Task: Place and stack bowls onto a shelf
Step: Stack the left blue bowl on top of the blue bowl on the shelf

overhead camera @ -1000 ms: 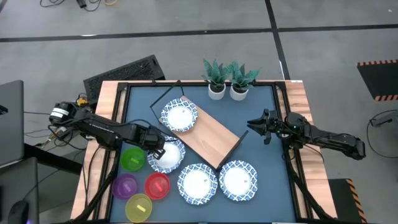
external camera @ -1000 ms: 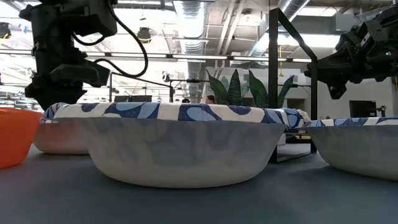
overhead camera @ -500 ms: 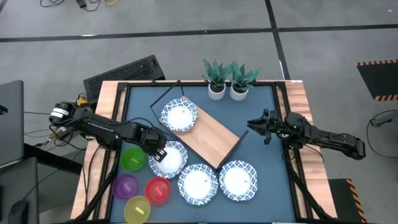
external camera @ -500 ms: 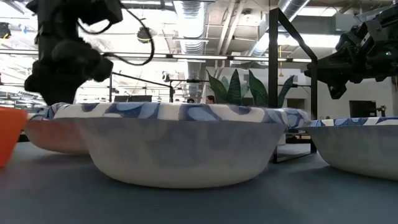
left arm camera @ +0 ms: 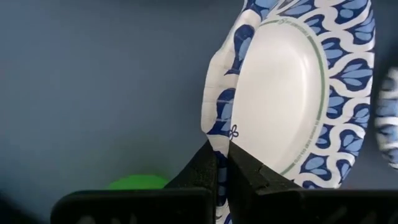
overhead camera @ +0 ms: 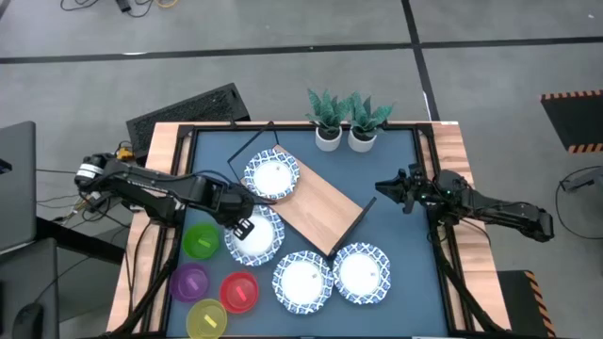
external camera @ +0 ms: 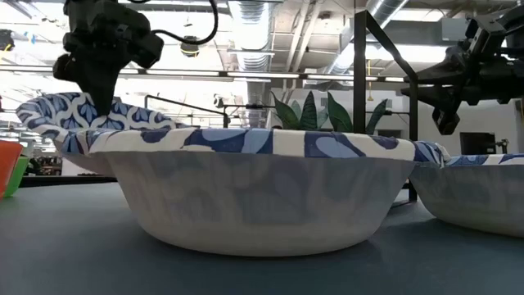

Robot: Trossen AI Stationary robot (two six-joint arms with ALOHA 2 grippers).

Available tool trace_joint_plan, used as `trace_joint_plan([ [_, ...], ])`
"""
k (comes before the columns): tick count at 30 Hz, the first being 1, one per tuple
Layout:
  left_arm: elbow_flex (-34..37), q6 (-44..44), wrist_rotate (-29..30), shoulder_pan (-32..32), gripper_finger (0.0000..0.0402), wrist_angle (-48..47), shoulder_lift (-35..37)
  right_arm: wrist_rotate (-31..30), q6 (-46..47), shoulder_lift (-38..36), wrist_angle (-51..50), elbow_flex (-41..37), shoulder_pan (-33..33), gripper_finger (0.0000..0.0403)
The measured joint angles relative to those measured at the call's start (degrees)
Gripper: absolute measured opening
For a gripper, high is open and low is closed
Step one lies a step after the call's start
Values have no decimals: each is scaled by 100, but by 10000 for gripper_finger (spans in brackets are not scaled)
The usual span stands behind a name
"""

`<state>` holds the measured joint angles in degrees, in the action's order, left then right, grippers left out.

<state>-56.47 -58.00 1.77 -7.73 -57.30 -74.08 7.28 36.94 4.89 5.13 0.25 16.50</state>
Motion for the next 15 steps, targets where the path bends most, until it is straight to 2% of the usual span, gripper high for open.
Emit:
trace_joint_plan([
  [3,-244,33,8,100,0,-381,0,-200,11,2,-90,2,1,123],
  [9,-1031,264,40,143,0,-737,0,-153,499,0,-149,2,-1,123],
  [12,-1496,339,277,189,0,-988,0,-139,782,2,-104,0,-1,123],
  [15,-1912,332,688,343,0,-1080,2,-104,1039,1,418,26,-3,123],
])
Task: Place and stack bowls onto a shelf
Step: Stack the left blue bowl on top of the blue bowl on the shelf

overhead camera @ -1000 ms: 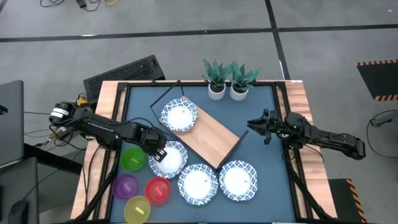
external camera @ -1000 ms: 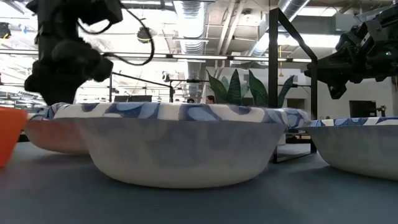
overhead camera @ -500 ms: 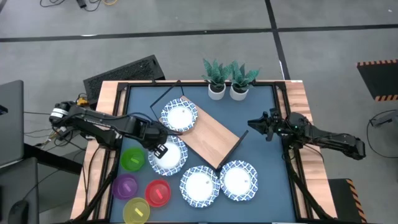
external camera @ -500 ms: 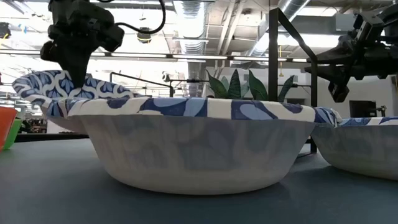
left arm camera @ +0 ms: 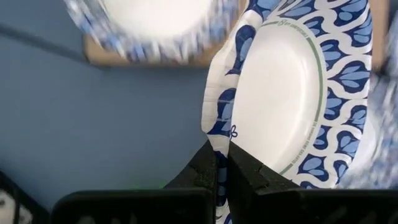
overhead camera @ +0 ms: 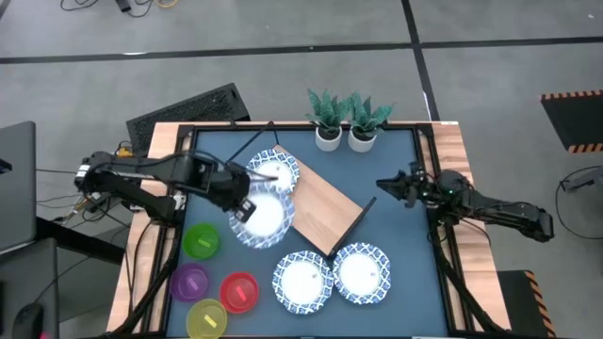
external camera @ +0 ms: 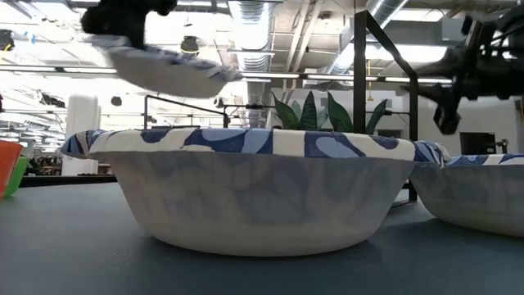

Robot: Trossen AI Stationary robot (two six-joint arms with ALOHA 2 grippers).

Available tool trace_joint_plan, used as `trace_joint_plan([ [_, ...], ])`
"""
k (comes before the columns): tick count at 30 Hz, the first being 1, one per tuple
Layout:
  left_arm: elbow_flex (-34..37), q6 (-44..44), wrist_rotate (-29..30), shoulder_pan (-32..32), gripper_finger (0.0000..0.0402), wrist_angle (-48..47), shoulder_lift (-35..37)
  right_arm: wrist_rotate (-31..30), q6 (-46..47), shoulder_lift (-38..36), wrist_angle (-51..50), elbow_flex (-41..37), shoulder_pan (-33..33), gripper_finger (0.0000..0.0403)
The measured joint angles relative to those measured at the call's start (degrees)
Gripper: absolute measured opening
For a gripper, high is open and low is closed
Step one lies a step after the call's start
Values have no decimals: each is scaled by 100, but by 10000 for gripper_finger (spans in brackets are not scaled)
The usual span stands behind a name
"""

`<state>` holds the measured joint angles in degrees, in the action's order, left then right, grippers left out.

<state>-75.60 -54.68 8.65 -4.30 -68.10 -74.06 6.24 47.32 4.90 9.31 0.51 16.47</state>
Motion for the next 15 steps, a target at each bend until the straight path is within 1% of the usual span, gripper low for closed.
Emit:
trace_joint_plan([
  [3,-299,119,436,241,0,54,0,9,-62,8,350,208,0,123],
  [6,-380,401,576,611,0,201,2,6,-434,-9,681,610,0,123],
  [11,-380,891,566,1315,0,238,-13,-11,-930,131,224,1475,0,123],
  [15,-380,950,503,1884,0,314,-17,-13,-1128,431,-347,2203,0,123],
])
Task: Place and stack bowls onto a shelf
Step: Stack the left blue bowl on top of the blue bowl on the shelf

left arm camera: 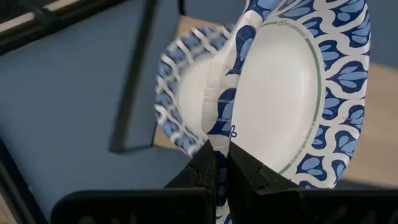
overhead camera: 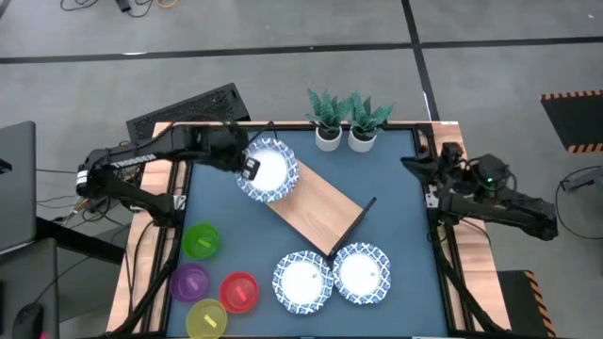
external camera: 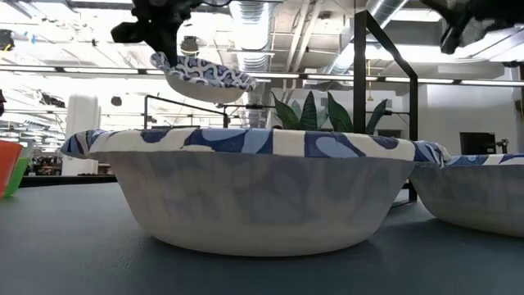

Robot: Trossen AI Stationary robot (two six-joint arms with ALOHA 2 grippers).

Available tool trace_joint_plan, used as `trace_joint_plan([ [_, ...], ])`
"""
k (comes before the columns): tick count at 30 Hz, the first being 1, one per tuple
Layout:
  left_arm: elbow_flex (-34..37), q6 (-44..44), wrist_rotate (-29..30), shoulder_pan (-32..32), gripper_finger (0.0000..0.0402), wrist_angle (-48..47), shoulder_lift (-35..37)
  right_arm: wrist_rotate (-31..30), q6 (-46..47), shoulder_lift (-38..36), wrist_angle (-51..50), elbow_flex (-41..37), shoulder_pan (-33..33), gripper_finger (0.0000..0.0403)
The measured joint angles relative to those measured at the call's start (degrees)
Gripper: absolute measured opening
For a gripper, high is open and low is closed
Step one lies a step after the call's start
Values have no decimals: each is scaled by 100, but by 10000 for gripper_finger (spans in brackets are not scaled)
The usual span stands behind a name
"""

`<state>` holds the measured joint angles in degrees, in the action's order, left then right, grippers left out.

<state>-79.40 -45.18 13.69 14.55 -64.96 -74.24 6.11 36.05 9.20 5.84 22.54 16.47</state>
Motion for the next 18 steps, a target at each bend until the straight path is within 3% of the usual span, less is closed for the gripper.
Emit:
trace_joint_plan([
  [7,2,-230,-596,440,0,561,0,-9,-106,775,-192,1039,0,123],
  [18,4,-3291,-440,280,0,560,0,-7,-508,1451,-619,1508,0,123],
])
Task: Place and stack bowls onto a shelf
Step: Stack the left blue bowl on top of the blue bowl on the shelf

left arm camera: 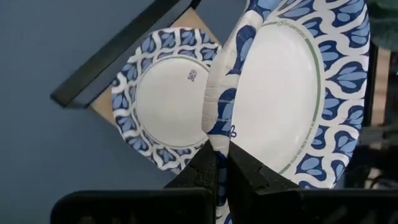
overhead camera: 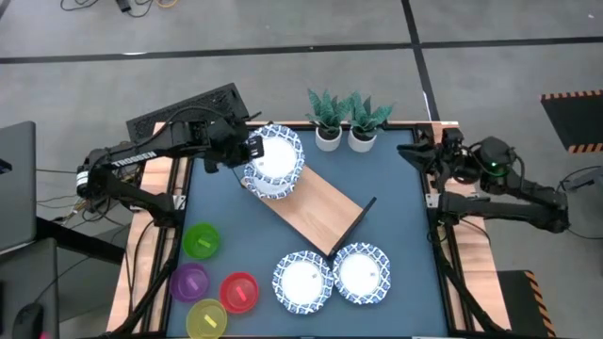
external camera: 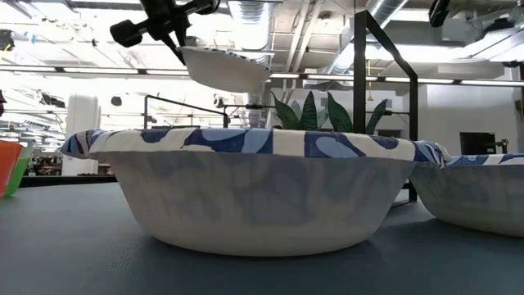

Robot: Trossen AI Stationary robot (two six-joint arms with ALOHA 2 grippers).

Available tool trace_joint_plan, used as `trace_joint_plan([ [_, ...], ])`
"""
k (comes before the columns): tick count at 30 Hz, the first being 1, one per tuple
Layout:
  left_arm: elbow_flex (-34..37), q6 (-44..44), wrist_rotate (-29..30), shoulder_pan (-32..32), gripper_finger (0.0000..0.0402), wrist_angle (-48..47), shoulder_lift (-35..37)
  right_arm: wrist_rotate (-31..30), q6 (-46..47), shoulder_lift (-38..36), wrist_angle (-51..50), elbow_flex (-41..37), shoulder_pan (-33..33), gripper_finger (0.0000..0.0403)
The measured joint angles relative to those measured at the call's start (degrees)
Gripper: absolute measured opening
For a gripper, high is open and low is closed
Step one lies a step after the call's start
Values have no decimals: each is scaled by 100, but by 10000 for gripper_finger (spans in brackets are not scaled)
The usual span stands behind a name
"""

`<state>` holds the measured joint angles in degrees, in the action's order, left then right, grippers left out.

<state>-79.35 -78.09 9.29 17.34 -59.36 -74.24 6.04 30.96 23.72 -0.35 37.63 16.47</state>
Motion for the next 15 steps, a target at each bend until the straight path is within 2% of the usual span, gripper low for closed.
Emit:
trace_joint_plan([
  [4,13,-802,116,-170,0,-212,0,0,-2,83,-74,0,0,123],
  [9,353,-1826,64,-479,0,20,-2,4,-3,104,-71,0,0,123],
  [15,1004,-2790,96,-732,0,959,-9,7,-15,101,-100,0,0,123],
])
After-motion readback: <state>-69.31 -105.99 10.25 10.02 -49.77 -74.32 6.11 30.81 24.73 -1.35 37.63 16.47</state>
